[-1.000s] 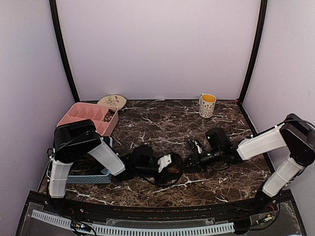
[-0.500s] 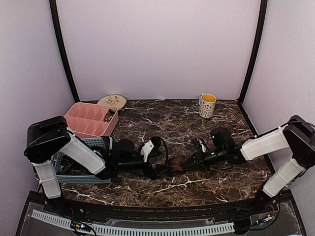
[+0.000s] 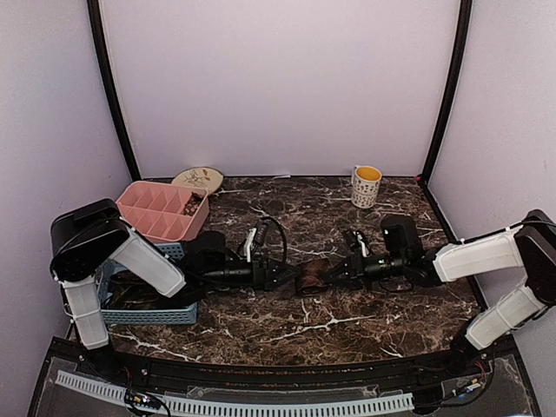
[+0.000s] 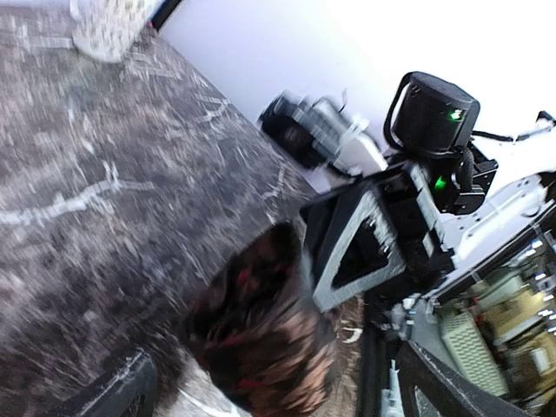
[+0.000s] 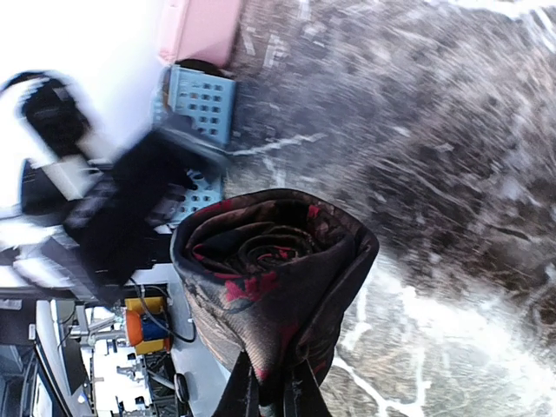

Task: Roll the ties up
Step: Pick up the tie from the center of the board, then pass from the right arm to the left

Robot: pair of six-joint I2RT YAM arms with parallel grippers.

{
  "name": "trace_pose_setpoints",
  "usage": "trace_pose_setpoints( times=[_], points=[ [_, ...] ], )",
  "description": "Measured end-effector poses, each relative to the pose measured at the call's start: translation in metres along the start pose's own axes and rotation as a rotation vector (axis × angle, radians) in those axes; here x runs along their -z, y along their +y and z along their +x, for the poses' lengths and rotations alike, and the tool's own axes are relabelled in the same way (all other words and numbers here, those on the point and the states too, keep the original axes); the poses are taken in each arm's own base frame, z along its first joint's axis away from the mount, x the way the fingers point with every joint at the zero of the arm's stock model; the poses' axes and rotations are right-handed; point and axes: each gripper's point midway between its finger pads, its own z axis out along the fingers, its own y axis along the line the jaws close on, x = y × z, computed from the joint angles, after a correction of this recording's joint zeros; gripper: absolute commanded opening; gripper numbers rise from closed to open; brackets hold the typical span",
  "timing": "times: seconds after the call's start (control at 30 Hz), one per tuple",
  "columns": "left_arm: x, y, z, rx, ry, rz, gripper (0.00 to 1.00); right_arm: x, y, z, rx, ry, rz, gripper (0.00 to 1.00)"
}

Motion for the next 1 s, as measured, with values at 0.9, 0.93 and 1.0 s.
trace_pose_setpoints(
  times=[0.9, 0.93, 1.0],
  points=[
    [-0.017, -0.028, -0.002, 0.352, -0.010, 0.308, 0.95, 0.004, 0.059, -0.004, 0.122, -0.012, -0.189, 0.00],
    [-0.018, -0.027, -0.001, 0.358, -0.007, 0.307, 0.93, 0.003, 0.060, -0.005, 0.125, -0.010, -0.192, 0.00],
    [-0.020, -0.027, 0.002, 0.367, 0.002, 0.309, 0.89, 0.000, 0.061, -0.005, 0.127, -0.004, -0.195, 0.00]
  ],
)
